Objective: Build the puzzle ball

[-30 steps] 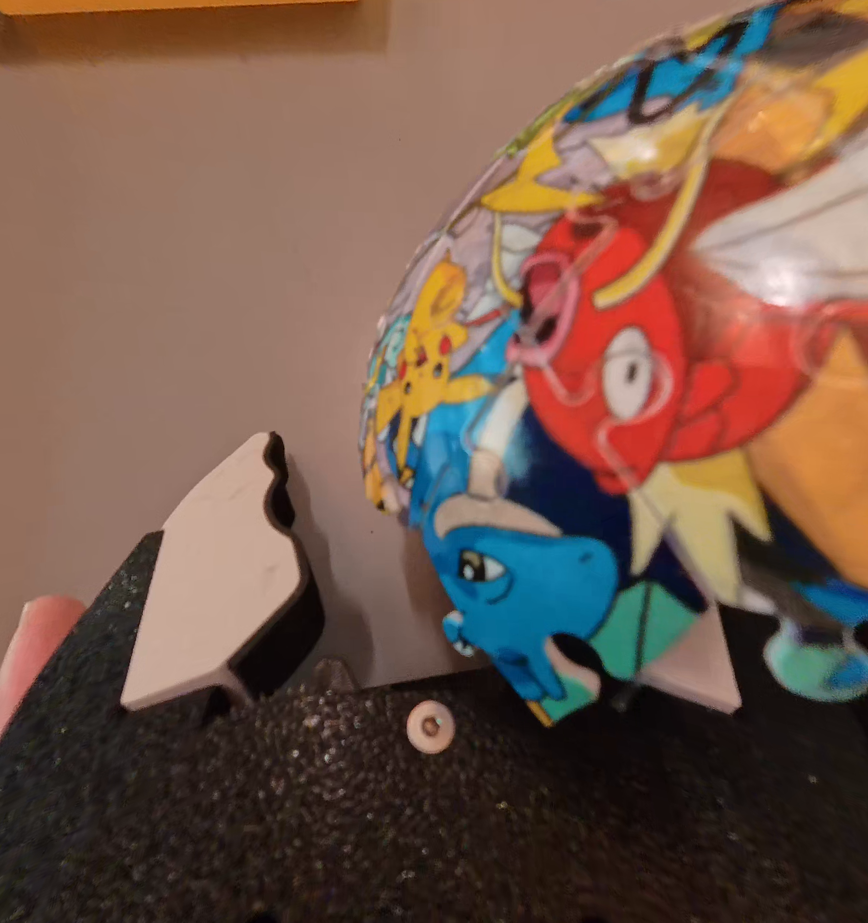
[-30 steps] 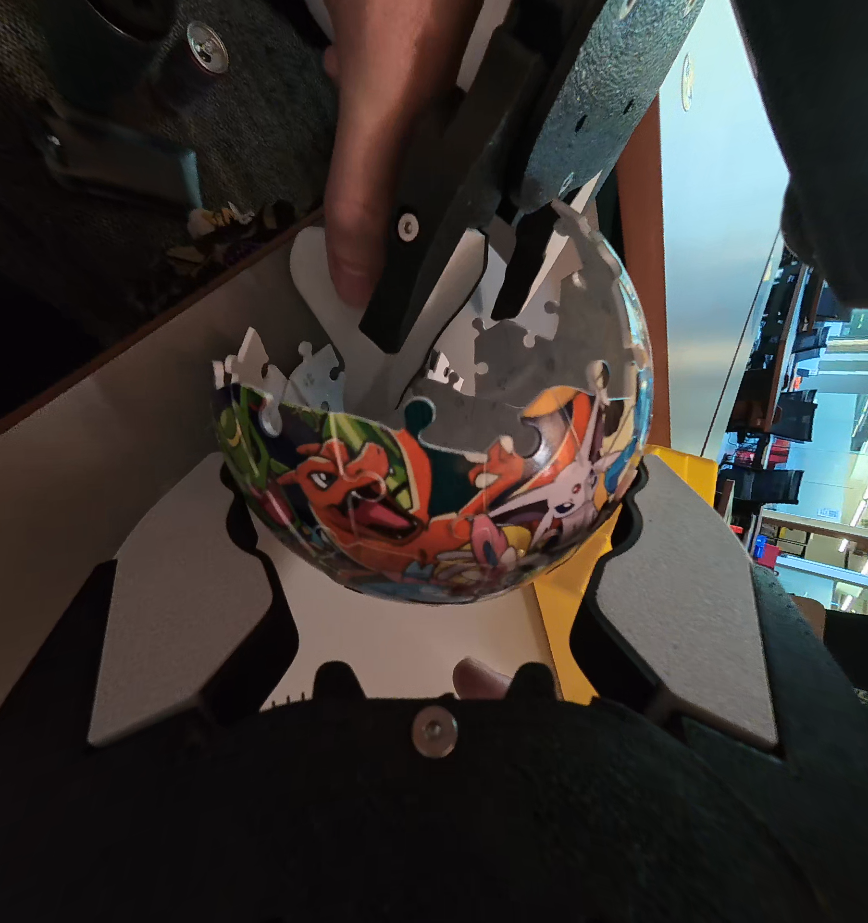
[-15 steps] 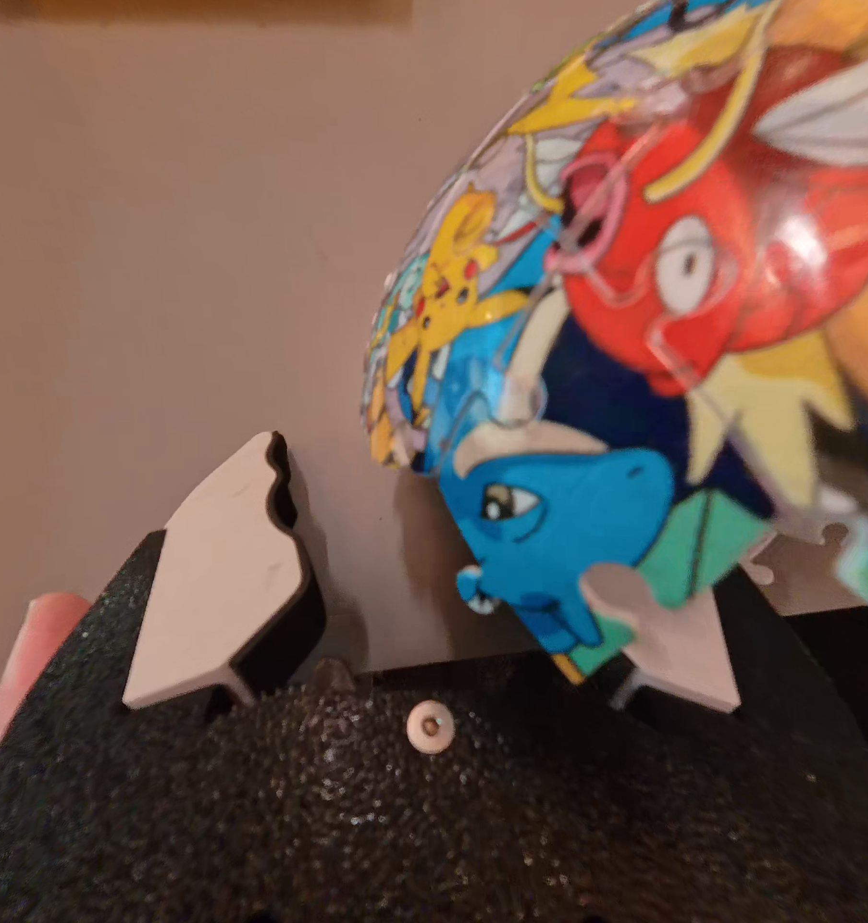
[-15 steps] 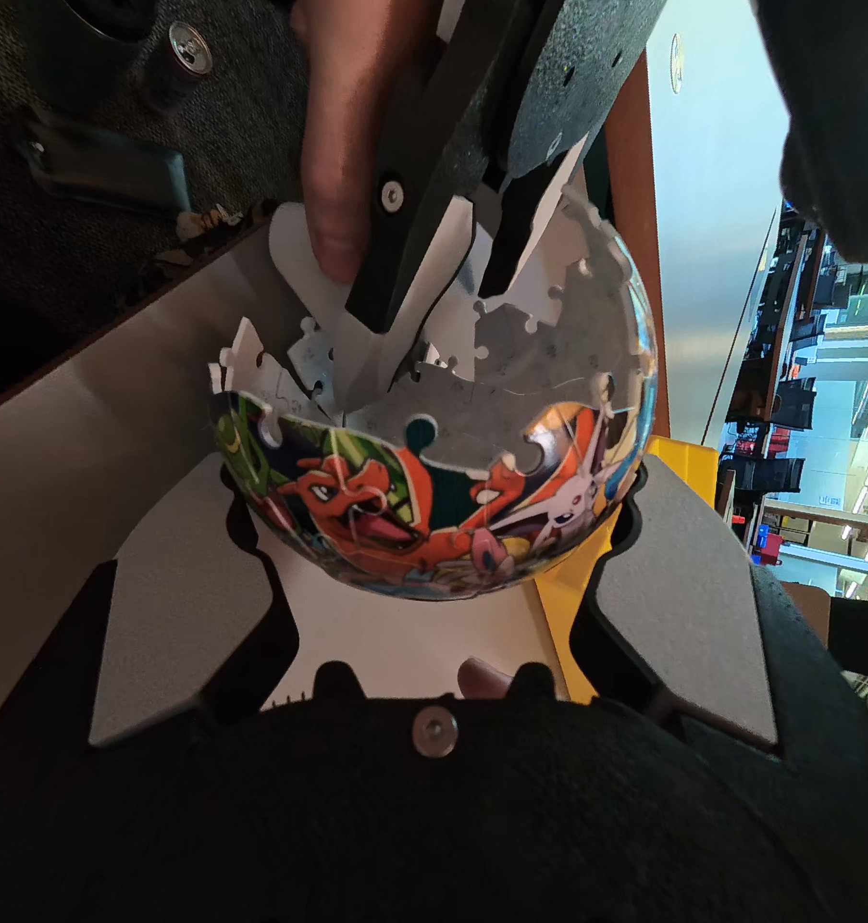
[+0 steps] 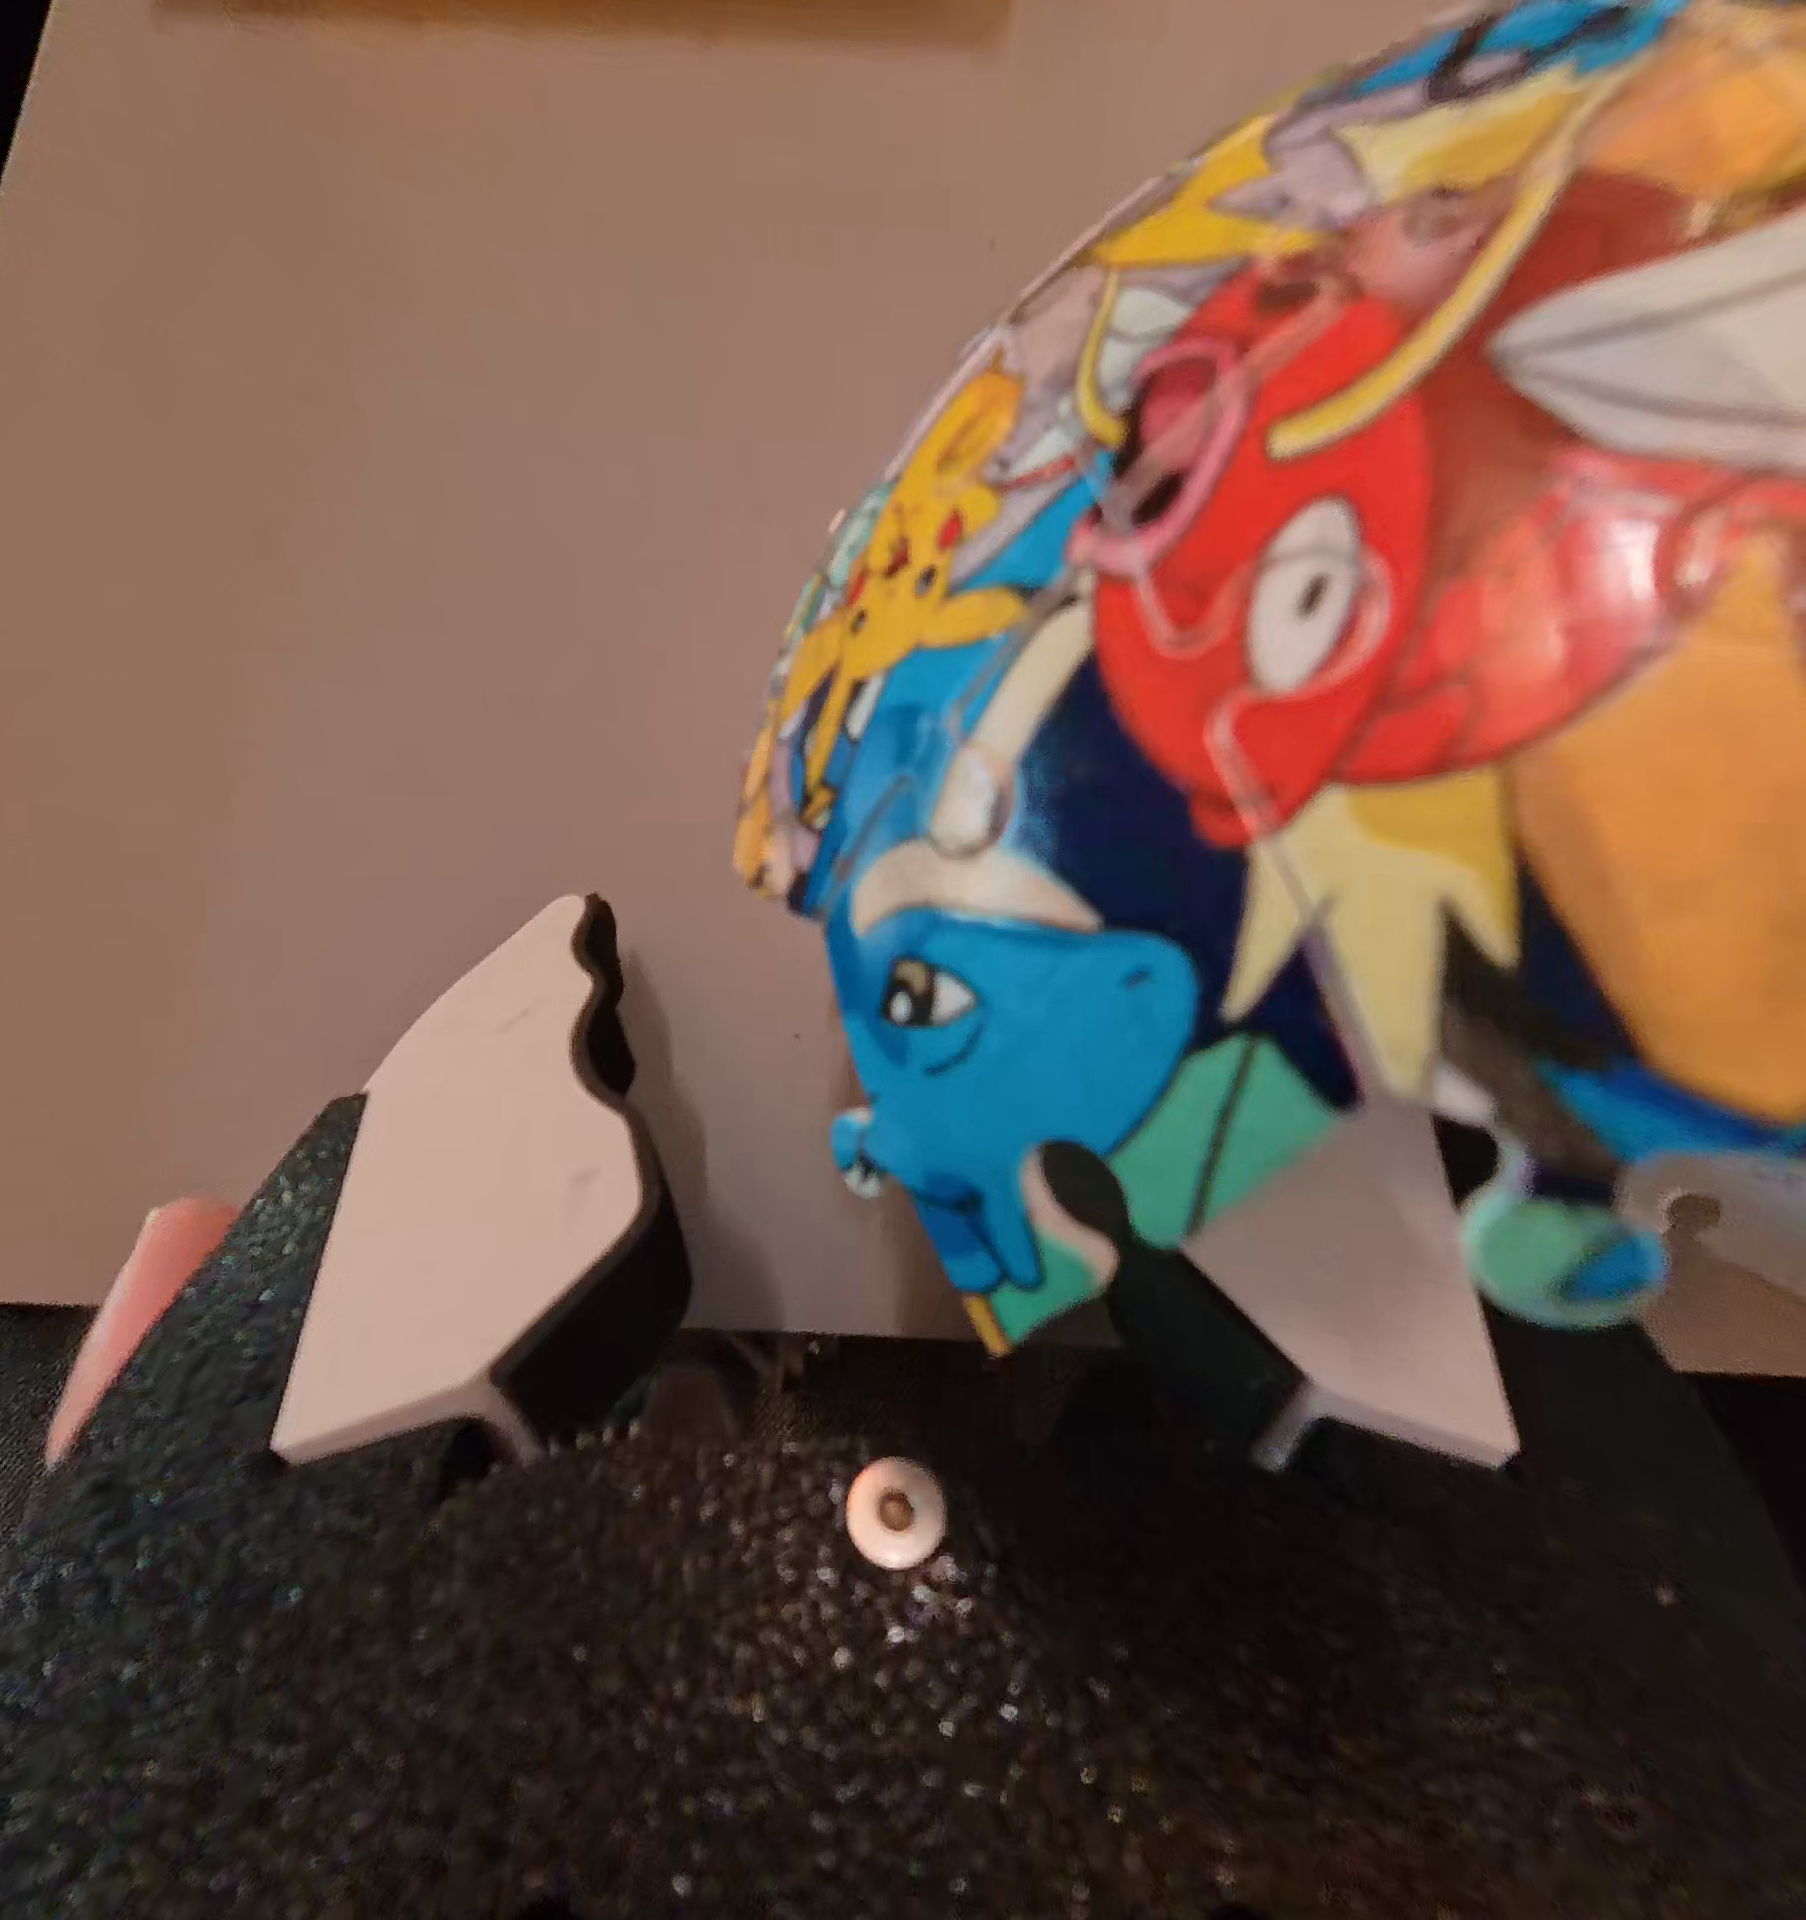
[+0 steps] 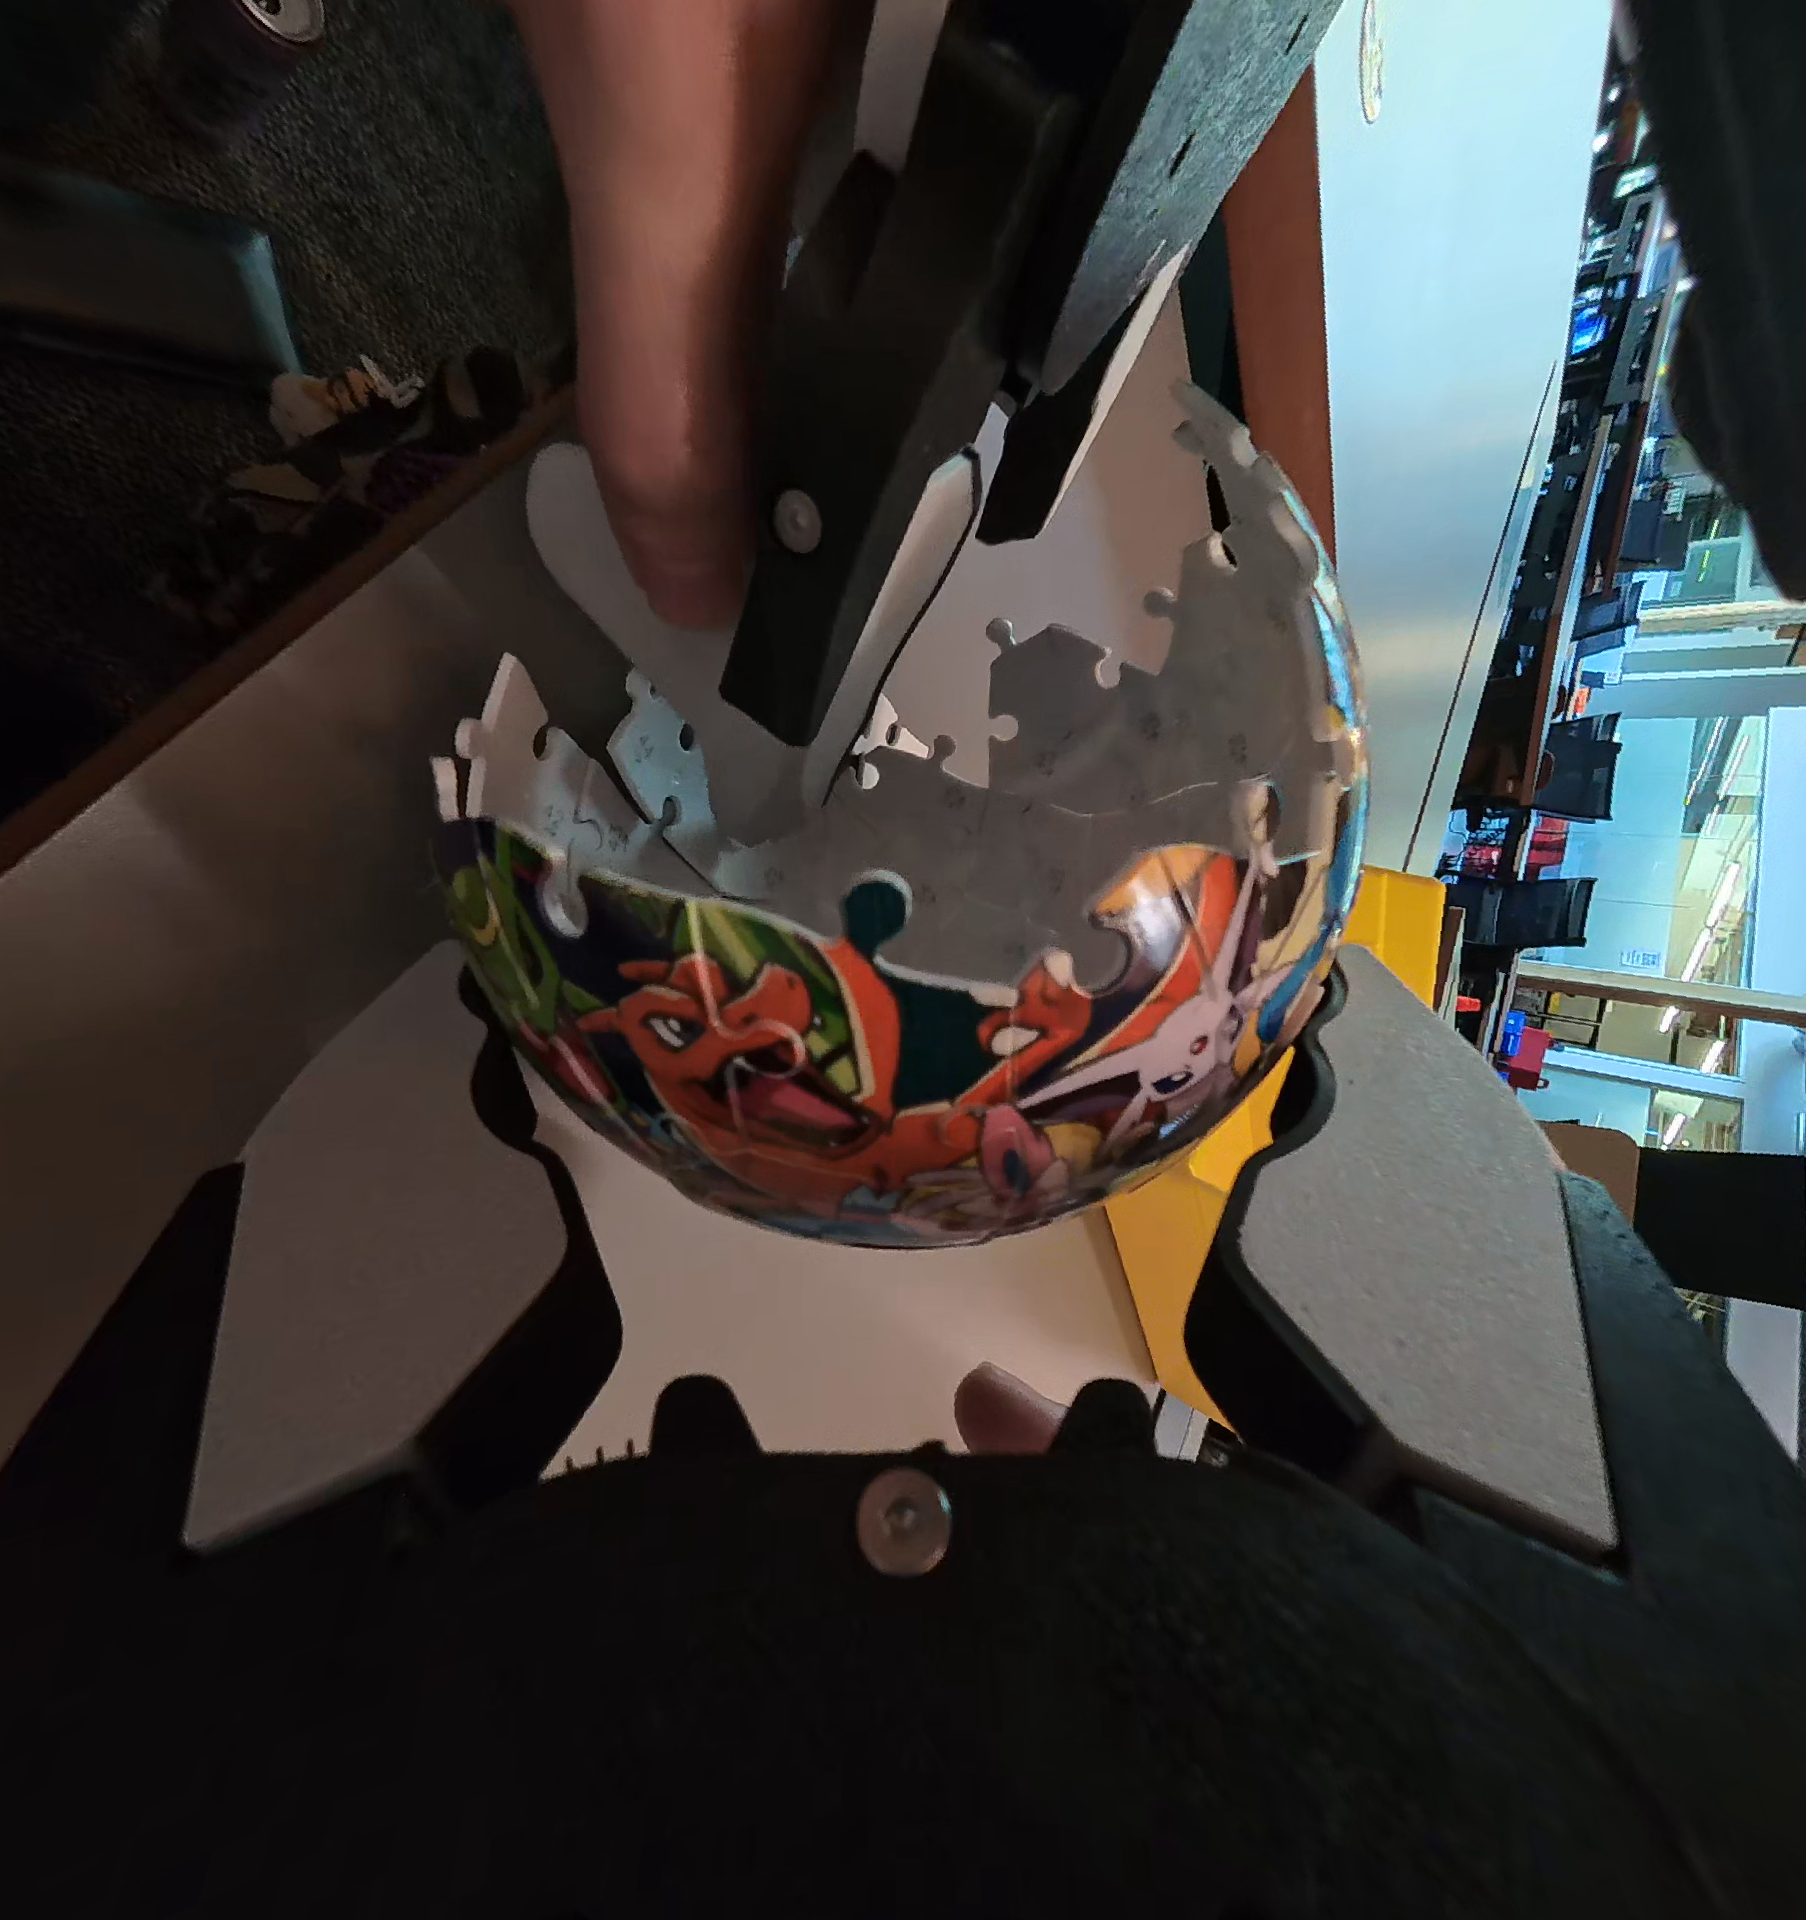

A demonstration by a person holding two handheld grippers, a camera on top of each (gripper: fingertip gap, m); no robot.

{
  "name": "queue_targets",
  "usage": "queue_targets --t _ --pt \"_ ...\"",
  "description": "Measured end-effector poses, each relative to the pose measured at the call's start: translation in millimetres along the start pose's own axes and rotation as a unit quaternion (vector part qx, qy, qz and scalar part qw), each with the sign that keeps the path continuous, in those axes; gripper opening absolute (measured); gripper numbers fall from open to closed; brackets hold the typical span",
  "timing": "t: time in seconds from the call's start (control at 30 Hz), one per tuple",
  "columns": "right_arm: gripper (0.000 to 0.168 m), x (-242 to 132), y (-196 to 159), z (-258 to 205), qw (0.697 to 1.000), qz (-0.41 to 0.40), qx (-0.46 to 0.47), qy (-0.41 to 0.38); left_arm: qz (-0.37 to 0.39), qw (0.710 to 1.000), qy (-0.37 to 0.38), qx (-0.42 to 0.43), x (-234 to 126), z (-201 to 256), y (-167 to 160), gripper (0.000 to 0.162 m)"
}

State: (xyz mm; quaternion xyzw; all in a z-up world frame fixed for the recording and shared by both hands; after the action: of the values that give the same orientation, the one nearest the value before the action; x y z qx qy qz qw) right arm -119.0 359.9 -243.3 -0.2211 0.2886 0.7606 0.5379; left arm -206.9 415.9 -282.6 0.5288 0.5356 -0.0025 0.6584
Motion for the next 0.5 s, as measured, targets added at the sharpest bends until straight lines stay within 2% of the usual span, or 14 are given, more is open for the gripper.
queue_targets --t 0.2,0.5 --pt "0.139 -0.5 -0.7 -0.2 1.000 -0.005 -0.003 -0.001 0.020 0.999 -0.028 -0.011 -1.0 3.4 3.8 0.101" --pt "0.139 0.6 -0.6 0.8 1.000 0.002 0.004 0.005 0.005 0.998 -0.060 -0.006 7.1 7.0 0.8 0.100"
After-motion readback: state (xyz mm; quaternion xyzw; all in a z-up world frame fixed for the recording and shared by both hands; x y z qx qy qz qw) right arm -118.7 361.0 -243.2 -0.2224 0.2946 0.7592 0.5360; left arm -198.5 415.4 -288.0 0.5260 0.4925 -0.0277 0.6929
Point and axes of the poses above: each gripper's, where its closed fingertips meet, x out along the fingers, y out of its top, z = x × y across the jaws, the point moved 6 cm from there along -x, back along the fingers, and after that the axes turned 4 degrees about y, right-handed, at the moved point
